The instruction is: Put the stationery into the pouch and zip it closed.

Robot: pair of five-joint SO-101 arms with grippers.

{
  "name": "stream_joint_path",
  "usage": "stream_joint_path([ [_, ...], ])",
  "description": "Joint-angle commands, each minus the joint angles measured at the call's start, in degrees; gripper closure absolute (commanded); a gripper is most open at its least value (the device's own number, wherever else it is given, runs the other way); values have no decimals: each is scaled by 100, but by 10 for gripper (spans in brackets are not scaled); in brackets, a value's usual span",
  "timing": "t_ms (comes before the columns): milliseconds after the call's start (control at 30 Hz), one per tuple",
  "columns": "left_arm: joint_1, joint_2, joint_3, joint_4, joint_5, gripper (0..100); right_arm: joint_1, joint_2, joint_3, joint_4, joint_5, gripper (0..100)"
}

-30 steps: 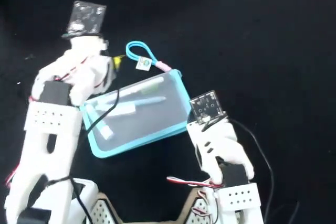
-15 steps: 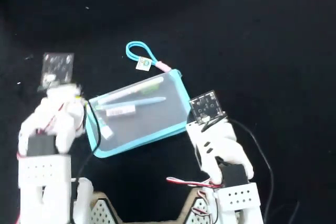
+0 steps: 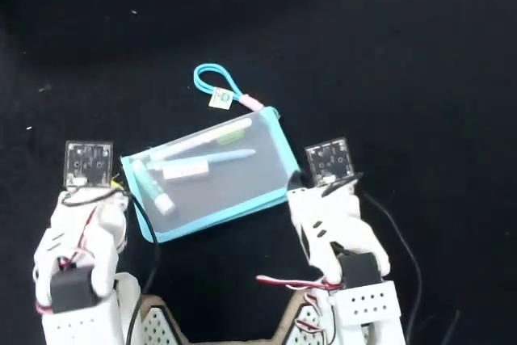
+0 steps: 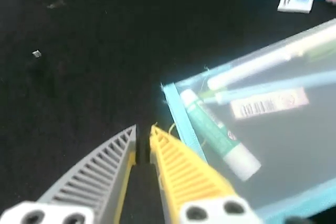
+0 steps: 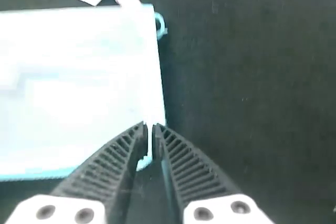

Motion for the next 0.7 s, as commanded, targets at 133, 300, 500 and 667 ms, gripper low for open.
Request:
stream_joint_path([
  [133,-13,-220,31,387,-44,946,149,-725,-593,1257,-352,981],
  [300,312,-237,207,457,-26,963,132,-1534,-435,1662,-360,981],
  [500,356,-237,418,378,756,969,149,-1464,-215,1538,-360,983],
  [667,286,-237,954,440,932,970,607,-1473,-180,1881,-360,983],
])
